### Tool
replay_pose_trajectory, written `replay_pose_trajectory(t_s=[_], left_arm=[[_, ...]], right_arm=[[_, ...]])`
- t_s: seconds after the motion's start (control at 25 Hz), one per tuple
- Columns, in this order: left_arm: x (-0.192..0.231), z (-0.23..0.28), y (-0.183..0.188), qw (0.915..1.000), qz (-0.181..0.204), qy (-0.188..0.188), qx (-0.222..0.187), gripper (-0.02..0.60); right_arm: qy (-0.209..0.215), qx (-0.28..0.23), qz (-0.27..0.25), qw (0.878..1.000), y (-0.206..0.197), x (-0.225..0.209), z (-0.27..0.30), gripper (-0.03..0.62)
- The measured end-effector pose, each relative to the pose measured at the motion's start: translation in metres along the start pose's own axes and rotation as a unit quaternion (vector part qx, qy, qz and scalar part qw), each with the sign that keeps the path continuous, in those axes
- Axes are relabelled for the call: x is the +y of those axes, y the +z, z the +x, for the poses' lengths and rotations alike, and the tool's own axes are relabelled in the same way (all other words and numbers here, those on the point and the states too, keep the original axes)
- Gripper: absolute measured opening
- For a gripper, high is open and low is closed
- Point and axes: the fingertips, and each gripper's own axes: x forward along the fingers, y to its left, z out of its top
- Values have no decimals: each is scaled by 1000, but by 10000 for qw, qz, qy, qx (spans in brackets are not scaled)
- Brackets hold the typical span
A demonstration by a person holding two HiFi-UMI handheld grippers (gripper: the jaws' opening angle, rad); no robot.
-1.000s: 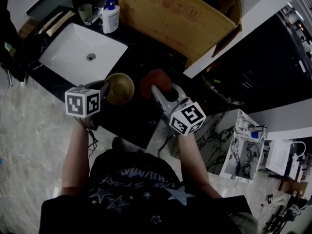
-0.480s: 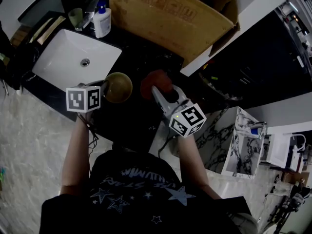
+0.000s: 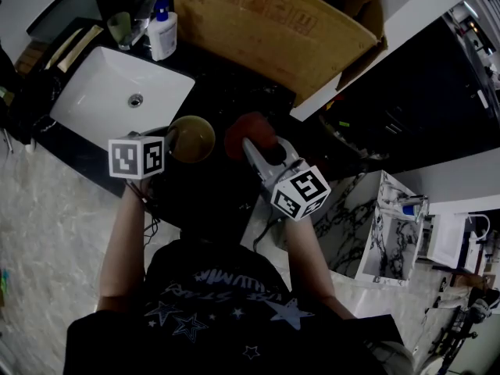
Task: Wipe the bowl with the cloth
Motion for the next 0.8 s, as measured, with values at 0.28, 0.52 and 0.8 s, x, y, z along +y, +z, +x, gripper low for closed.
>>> replay_pose_trajectory(t_s=[0.28,0.52,0.8], left_arm=[[2,-2,5,9998,-22,89,-187,96],[3,-16,12,9982,-5,295,-518,114],[-6,-45,9,9924,16,637,-1049,112]], right_arm=[[22,4,42,10000,-1,-1,0,49],[57,-32,62,10000,-2,2,-5,49],[192,-120,25,9997,1,13,-22,49]])
